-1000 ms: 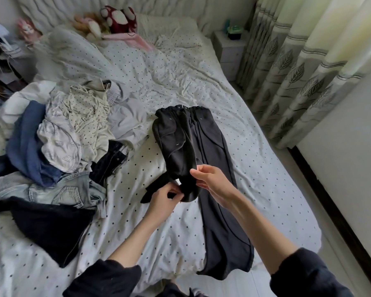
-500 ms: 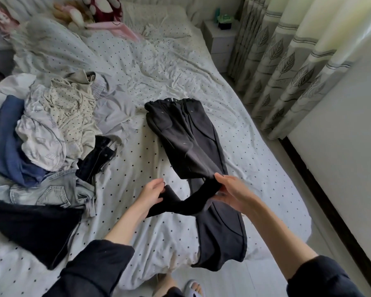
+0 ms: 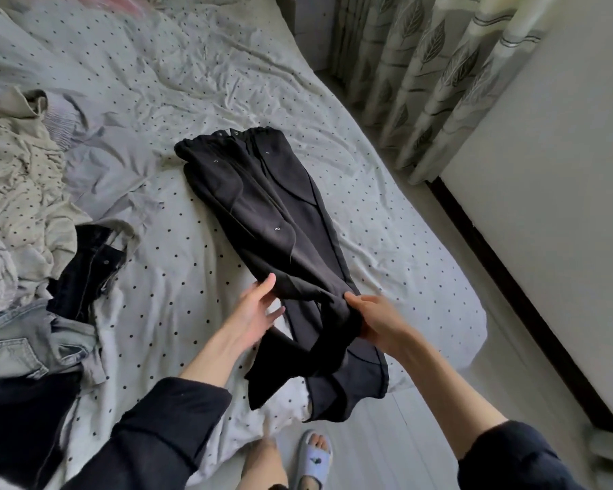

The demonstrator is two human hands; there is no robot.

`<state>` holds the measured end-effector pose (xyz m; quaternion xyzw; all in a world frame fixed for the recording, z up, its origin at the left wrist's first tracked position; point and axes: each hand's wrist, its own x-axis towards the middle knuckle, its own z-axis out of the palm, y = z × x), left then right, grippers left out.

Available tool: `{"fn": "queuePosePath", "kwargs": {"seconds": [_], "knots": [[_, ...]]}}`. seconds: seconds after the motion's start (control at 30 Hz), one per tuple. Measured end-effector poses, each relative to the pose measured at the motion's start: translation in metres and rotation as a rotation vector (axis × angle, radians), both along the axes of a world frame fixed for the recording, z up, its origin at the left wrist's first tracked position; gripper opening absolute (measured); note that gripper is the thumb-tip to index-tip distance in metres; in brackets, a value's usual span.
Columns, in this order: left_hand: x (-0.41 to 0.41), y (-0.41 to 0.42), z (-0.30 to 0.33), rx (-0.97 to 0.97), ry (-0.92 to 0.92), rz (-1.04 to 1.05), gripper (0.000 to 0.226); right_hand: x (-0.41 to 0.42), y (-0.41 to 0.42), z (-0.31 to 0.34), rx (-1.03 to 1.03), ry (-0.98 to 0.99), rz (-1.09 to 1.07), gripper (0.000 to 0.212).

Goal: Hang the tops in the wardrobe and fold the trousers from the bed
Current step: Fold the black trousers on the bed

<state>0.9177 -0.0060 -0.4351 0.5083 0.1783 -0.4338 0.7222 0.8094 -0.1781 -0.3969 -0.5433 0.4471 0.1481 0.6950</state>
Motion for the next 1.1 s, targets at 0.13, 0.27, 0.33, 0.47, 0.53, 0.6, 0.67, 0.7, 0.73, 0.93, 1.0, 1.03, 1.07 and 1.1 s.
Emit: {"fn": "queuePosePath", "kwargs": {"seconds": [0.13,0.27,0.33,0.47,0.53,0.6,0.67,0.7,0.73,0.93,1.0,1.03,1.07,1.1], "knots": [[0.002,0.014,0.016,0.205,-0.214,0.103,0.012,-0.001,0.001,0.011,-0.116,-0.021,0.075,0.029],[0.003,0.044,0.036,0.435,-0.425,0.192,0.029,0.002,0.016,0.032,-0.335,-0.151,0.266,0.030],[0.002,0.055,0.047,0.458,-0.527,0.339,0.027,0.006,0.029,0.041,-0.211,-0.244,0.312,0.022],[0.002,0.066,0.057,0.327,-0.516,0.419,0.013,0.013,0.051,0.042,0.122,-0.232,0.205,0.034],[-0.004,0.065,0.047,0.277,-0.444,0.293,0.017,0.011,0.053,0.031,0.225,-0.166,0.081,0.031],[-0.014,0.063,0.030,0.249,-0.378,0.163,0.025,0.005,0.050,0.019,0.274,-0.093,-0.004,0.029],[-0.026,0.061,0.012,0.237,-0.316,0.048,0.030,-0.003,0.045,0.012,0.305,-0.056,-0.053,0.032],[-0.031,0.059,0.004,0.243,-0.284,0.004,0.030,-0.005,0.042,0.010,0.336,-0.055,-0.077,0.036],[-0.036,0.056,-0.005,0.258,-0.246,-0.031,0.030,-0.007,0.039,0.008,0.395,-0.067,-0.105,0.038],[-0.036,0.029,-0.022,0.083,-0.020,-0.017,0.037,-0.009,0.018,0.014,0.551,-0.176,0.003,0.043],[-0.025,0.020,-0.014,-0.031,-0.001,0.094,0.032,-0.011,0.012,0.016,0.536,-0.167,0.041,0.039],[-0.019,0.018,-0.008,-0.076,-0.005,0.130,0.033,-0.012,0.010,0.016,0.531,-0.162,0.053,0.038],[-0.014,0.018,-0.003,-0.108,-0.005,0.145,0.035,-0.013,0.009,0.016,0.528,-0.160,0.057,0.038],[-0.009,0.019,0.001,-0.124,-0.009,0.151,0.034,-0.014,0.008,0.016,0.514,-0.160,0.056,0.038]]}}
